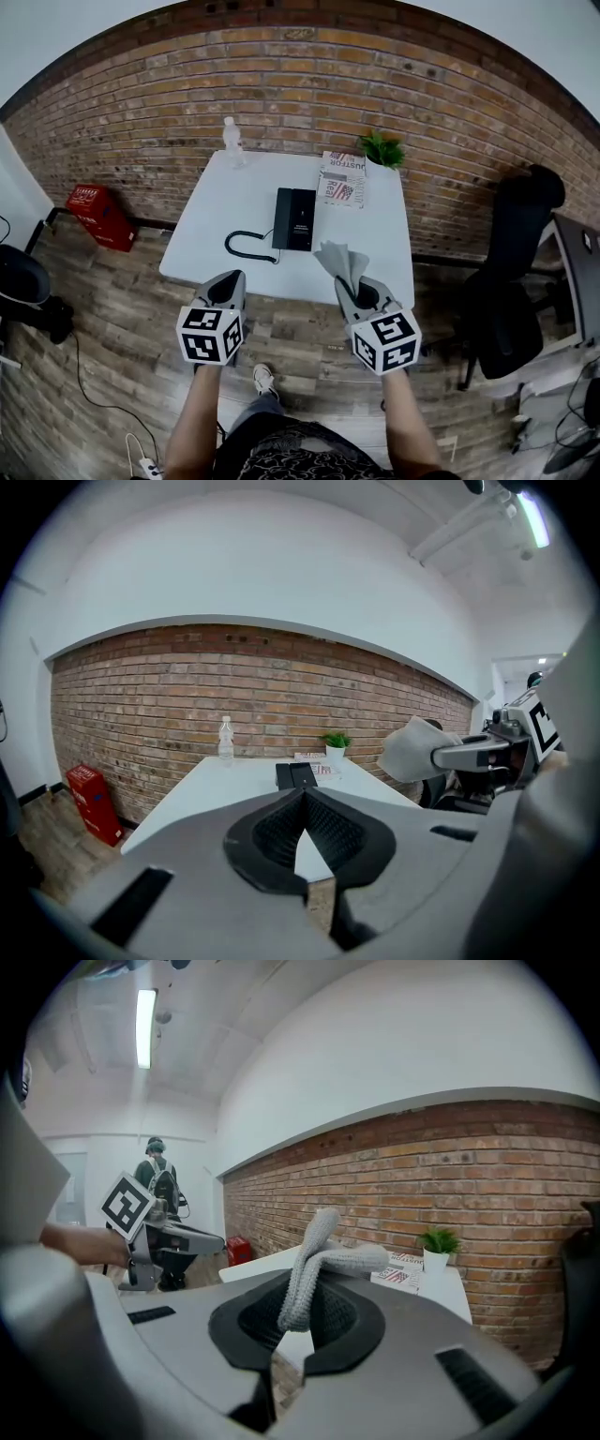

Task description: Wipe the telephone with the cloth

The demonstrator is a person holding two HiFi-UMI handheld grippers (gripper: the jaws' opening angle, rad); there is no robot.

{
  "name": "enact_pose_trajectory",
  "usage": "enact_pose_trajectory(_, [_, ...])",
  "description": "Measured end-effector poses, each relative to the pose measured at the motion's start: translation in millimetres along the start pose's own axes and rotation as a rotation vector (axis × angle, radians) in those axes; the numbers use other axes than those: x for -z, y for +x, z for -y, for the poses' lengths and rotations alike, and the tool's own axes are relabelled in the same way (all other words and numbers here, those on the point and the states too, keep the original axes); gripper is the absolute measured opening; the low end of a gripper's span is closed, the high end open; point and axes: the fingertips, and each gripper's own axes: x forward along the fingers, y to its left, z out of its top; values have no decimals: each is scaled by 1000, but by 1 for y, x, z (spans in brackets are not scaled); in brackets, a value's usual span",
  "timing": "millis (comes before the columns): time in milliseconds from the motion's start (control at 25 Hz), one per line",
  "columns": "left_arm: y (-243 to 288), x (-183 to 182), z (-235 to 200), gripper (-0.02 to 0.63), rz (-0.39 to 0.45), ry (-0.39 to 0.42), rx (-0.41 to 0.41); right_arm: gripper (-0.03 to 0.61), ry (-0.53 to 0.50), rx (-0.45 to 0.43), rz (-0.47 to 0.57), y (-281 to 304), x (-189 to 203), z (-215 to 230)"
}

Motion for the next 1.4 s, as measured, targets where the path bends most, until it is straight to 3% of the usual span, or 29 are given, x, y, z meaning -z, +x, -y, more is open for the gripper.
enact_pose_trajectory(760, [122,-26,-123,5,-62,0,160,11,-30,115,-132,168,-32,21])
enact_pose_trajectory(1160, [150,-11,-146,6,-96,-20,218,11,-154,130,-213,231,-38,41])
enact_pose_trajectory(1400, [166,-6,-146,6,-111,-12,211,11,-128,128,-232,270,-28,65])
